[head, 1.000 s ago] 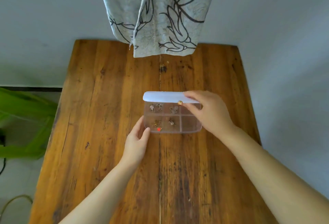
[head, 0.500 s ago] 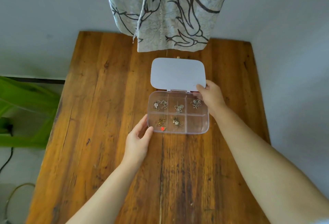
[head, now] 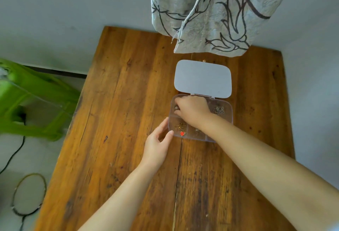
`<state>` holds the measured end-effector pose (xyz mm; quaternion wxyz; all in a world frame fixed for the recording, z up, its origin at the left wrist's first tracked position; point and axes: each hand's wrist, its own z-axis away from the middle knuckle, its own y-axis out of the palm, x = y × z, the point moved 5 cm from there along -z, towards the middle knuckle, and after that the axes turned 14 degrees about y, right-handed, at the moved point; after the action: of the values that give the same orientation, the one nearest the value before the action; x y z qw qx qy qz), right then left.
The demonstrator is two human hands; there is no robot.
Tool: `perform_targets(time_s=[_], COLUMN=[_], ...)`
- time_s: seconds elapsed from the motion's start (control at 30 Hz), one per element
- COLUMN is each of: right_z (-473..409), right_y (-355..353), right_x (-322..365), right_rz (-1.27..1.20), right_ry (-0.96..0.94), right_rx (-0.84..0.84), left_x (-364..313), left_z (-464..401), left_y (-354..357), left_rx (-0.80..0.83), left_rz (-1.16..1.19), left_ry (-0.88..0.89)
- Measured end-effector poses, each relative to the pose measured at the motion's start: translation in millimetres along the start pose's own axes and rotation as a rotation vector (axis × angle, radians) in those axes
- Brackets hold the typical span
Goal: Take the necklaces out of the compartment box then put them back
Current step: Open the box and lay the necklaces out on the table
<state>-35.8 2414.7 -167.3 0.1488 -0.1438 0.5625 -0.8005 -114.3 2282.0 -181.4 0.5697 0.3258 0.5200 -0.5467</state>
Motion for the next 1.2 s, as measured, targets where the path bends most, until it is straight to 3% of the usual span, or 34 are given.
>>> perform_targets(time_s=[0.3, 0.47, 0.67, 0.77, 0.9, 1.03, 1.2], right_z=[-1.7, 13.4, 49.2, 68.9, 94.2, 108.1, 129.5], right_y=[1.9, -10.8, -61.1, -89.8, -115.5, -105.7, -55.6], right_x=[-1.6, -19.0, -22.3, -16.0, 1.4, 7.9, 25.1], right_rz=[-0.100, -0.471, -0.736, -0.814, -1.025, -1.340, -1.465], right_ry=[0.039, 0.165, 0.140, 0.076, -0.055, -0.019, 0.220], right_rx=[0.075, 0.145, 0.160, 0.188, 0.355, 0.578, 0.587], left_x=[2.8, 3.2, -6.4, -38.4, -87.7, -96.1, -69.2], left_z=[-1.5, -1.4, -2.3, 0.8, 6.5, 19.5, 35.6], left_y=[0.6, 0.9, -1.3, -2.6, -5.2, -33.6, -79.3], left_rx=[0.012, 0.011, 0.038, 0.110, 0.249, 0.333, 0.559], left_rz=[0.022, 0.029, -0.015, -0.094, -0.060, 0.040, 0.081], left_ry=[0.005, 0.006, 0.000, 0.159, 0.316, 0.242, 0.065])
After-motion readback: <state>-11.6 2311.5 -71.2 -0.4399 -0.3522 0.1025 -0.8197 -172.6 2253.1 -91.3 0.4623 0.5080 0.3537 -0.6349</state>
